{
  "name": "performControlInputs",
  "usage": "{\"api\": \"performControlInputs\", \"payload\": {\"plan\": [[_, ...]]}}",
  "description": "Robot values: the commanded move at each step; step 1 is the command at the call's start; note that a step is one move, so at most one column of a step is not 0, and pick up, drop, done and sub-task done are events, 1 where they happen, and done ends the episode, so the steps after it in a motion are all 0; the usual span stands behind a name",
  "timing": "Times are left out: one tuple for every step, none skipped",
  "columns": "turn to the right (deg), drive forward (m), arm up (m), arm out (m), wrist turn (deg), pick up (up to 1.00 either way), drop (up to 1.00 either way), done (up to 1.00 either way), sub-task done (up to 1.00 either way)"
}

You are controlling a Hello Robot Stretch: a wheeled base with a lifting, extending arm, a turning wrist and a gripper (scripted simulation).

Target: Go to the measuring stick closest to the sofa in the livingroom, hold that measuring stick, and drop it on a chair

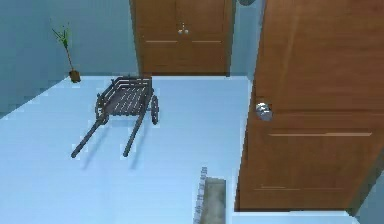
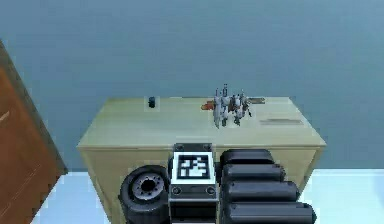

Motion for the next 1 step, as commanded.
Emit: {"api": "performControlInputs", "payload": {"plan": [[0.0,1.00,0.00,0.00,0.0,0.00,0.00,0.00,0.00]]}}
